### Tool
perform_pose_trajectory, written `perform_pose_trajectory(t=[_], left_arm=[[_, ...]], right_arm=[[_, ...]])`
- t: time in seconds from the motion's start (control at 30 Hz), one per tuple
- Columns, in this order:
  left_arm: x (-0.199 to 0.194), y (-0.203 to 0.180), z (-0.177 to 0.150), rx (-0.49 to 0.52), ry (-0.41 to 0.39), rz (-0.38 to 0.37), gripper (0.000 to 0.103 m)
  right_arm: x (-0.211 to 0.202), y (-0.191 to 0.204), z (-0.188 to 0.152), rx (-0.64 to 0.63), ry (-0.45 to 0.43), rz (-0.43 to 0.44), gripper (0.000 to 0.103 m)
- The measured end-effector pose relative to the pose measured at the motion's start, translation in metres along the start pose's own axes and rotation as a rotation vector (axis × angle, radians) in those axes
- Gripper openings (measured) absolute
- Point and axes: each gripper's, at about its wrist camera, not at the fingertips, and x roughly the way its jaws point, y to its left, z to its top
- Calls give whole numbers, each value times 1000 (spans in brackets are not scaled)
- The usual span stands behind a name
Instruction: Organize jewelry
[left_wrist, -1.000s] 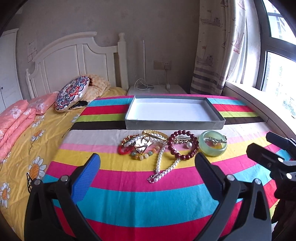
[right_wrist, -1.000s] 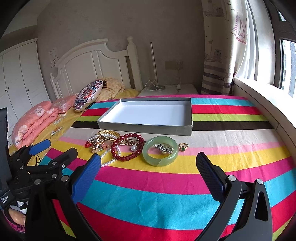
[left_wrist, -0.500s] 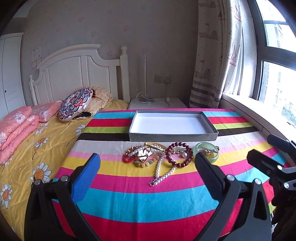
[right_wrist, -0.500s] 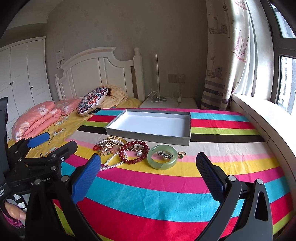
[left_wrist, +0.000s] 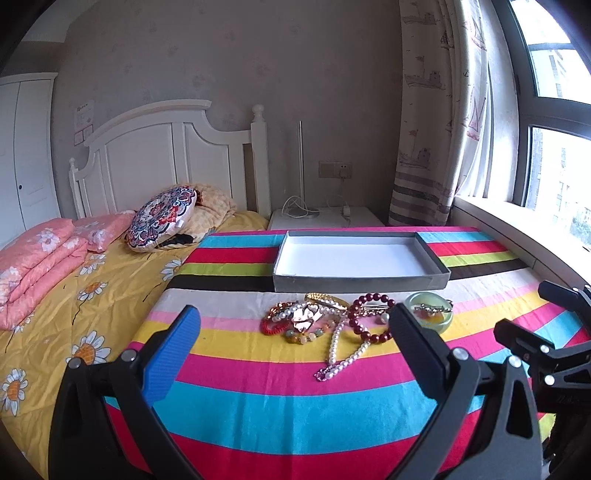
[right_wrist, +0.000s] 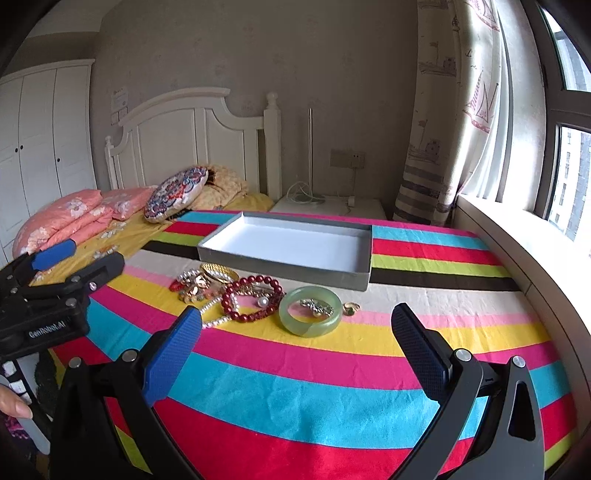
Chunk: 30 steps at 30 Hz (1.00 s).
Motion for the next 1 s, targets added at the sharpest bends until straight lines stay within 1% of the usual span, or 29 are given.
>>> perform_pose_trajectory(t=[0.07,0.13,0.2,0.27,0.37,0.43,0.5,0.6,0.63,0.67,0.73,0.8,0.87,0.9,0.97,1.0], left_arm=[[12,3,-5,1,31,9,101],[25,8,-8,-5,71,11,101],[41,16,-10,-34,135,10,101],[57,25,-13,-73,202,-8,101],[79,37,-20,-121,275,-43,100],[88,39,-28,-129,305,-66,100],[93,39,-34,-136,324,-93,99],[95,39,-38,-154,335,-146,98],[95,38,-39,-158,335,-158,98],[94,38,-39,-160,330,-168,98],[93,37,-37,-158,318,-175,98],[95,34,-34,-148,323,-189,98],[98,30,-30,-144,331,-226,98],[101,27,-28,-144,337,-251,97],[107,19,-24,-140,361,-296,90],[112,14,-22,-134,374,-314,89]], right_arm=[[22,-8,-7,2,67,-6,99],[40,-19,-13,49,112,-3,99],[61,-32,-14,83,168,-11,99],[79,-37,-12,82,210,-20,99],[107,-36,-4,53,280,15,99],[126,-28,0,-1,339,28,99],[140,-19,3,-47,376,31,99],[156,-6,8,-107,397,31,97],[161,-3,9,-123,405,26,95],[166,0,10,-129,410,27,88],[173,1,13,-117,410,54,85],[177,2,15,-106,412,71,83],[179,0,16,-92,405,81,82],[177,-2,16,-82,392,91,78],[174,-4,14,-88,379,106,78],[170,-5,13,-80,372,113,77]])
